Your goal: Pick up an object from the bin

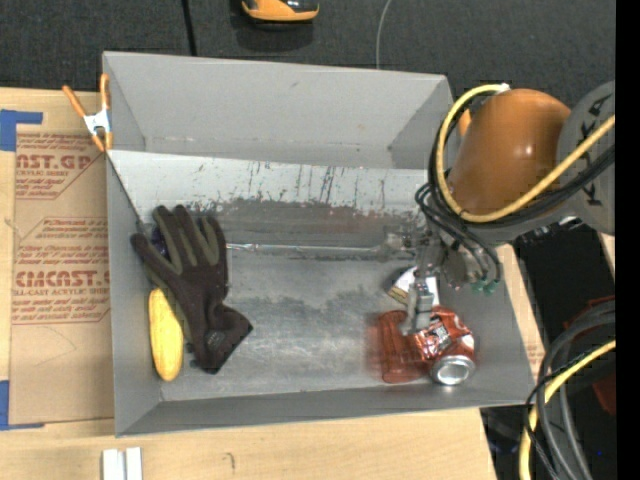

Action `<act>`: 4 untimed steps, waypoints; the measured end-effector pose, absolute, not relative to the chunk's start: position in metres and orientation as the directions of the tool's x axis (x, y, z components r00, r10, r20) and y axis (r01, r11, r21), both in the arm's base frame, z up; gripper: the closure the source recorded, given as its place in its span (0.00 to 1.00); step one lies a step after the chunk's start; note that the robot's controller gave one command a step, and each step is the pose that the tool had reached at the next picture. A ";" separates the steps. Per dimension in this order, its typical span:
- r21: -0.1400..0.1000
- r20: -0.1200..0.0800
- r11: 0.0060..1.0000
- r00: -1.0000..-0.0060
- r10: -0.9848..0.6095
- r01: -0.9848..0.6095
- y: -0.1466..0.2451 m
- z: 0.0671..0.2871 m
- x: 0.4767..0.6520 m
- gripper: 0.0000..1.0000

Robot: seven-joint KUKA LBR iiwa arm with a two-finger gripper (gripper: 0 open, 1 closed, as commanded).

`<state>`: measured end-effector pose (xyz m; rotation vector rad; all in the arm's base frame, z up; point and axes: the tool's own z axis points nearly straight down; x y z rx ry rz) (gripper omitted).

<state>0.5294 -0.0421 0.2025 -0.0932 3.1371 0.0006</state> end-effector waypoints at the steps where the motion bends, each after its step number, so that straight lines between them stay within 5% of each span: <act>1: -0.001 -0.001 0.991 -0.991 -0.130 -0.130 -0.051 0.180 0.519 0.00; 3: 0.000 -0.001 0.888 -0.888 -0.460 -0.460 -0.065 0.141 0.495 0.00; 4: 0.002 -0.001 0.901 -0.901 -0.434 -0.434 -0.070 0.111 0.496 1.00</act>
Offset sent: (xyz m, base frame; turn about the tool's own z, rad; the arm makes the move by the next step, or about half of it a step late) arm -0.0488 -0.0285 -0.0628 -0.4317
